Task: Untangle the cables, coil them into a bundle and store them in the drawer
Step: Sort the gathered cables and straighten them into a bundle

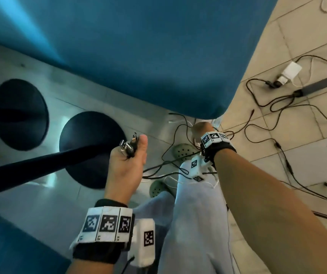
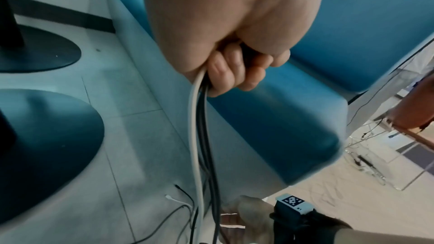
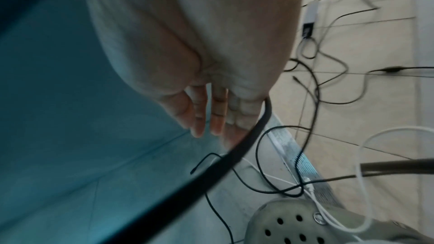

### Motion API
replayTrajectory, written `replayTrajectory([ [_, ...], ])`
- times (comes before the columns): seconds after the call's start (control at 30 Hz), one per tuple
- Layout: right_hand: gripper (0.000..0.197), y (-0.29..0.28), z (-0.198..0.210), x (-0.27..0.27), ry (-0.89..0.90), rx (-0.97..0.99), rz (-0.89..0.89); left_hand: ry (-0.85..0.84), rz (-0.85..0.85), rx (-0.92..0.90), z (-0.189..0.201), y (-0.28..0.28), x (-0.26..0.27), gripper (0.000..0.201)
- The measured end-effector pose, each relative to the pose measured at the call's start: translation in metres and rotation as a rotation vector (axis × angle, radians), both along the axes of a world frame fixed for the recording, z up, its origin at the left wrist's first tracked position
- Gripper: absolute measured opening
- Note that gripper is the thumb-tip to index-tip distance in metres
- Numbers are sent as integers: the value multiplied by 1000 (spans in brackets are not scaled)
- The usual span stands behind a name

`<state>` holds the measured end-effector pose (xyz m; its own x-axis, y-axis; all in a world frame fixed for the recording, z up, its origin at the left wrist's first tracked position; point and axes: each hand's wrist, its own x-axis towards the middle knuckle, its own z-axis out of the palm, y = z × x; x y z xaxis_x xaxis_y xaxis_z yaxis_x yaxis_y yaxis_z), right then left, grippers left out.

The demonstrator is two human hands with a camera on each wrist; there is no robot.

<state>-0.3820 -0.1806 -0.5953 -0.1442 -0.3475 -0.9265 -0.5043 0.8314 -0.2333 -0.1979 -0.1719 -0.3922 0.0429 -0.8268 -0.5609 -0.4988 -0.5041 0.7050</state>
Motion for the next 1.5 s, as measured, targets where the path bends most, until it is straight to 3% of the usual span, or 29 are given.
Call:
replayTrajectory([
  [0.1, 25, -4, -40, 10, -21, -54, 62, -57, -2, 1, -20, -6, 14, 49],
  [0.2, 35, -4, -87, 24, -26, -127, 320, -86, 34, 11, -35, -10, 16, 48],
  [0.4, 45, -3, -80, 33, 136, -186, 696, -89, -52, 74, -52, -5, 8, 44],
  [0.53, 48, -6, -153, 42, -12, -236, 673, -76, -81, 86, -60, 0, 12, 52],
  [0.67, 50, 5, -132, 40, 43, -210, 775, -100, -81, 94, -66, 5, 14, 56],
  [0.73, 54, 12, -133, 41, 46, -170, 687, -113, -112, 95, -69, 9, 16, 57],
  [0.83, 54, 8, -154, 40, -6, -171, 332, -122, -128, 96, -72, 11, 17, 57],
  [0.87, 55, 6, -166, 41, -19, -166, 293, -118, -135, 93, -71, 11, 18, 57],
  [0.97, 73, 12, -185, 41, -7, -125, 334, -108, -175, 85, -71, 12, 18, 58],
  [1.2, 54, 14, -149, 43, 51, -46, 425, -94, -110, 107, -72, 20, 15, 58],
  [1.37, 20, 16, -115, 40, -48, -196, 231, -113, -84, 135, -62, 19, 2, 47],
  [1.5, 23, 22, -68, 40, -74, -348, 248, -102, -63, 123, -44, 15, -8, 47],
])
